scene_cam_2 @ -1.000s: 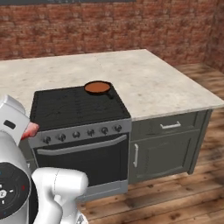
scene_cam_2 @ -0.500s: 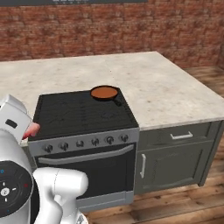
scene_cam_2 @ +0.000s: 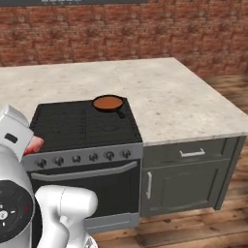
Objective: Retrieve the steak from the fridge and place it on the saucepan with marinade on the stove.
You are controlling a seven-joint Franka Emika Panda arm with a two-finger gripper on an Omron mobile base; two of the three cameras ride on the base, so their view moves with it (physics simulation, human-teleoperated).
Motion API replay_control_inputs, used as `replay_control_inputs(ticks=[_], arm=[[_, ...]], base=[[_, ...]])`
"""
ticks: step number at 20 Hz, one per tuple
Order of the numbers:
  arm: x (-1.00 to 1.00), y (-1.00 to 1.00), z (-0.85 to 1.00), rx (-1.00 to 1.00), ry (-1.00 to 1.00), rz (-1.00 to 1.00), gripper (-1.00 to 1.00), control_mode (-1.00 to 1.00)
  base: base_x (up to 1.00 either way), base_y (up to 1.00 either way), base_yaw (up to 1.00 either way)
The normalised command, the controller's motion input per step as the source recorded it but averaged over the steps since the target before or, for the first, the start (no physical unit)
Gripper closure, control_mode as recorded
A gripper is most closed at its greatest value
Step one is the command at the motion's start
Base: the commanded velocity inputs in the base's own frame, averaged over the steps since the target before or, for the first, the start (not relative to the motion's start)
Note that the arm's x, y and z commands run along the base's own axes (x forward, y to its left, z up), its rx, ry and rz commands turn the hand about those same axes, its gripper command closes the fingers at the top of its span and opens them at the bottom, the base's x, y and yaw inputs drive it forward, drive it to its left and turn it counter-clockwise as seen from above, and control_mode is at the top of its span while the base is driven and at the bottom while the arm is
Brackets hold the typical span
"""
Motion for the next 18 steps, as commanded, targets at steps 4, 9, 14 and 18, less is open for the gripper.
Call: replay_control_inputs(ticks=[4,9,14,18], arm=[[0.0,0.0,0.0,0.0,0.0,0.0,1.0,1.0],[0.0,0.0,0.0,0.0,0.0,0.0,1.0,1.0],[0.0,0.0,0.0,0.0,0.0,0.0,1.0,1.0],[0.0,0.0,0.0,0.0,0.0,0.0,1.0,1.0]], base=[[0.0,-0.67,0.11],[0.11,-0.55,0.13],[0.35,-0.28,0.16],[0.38,-0.09,0.18]])
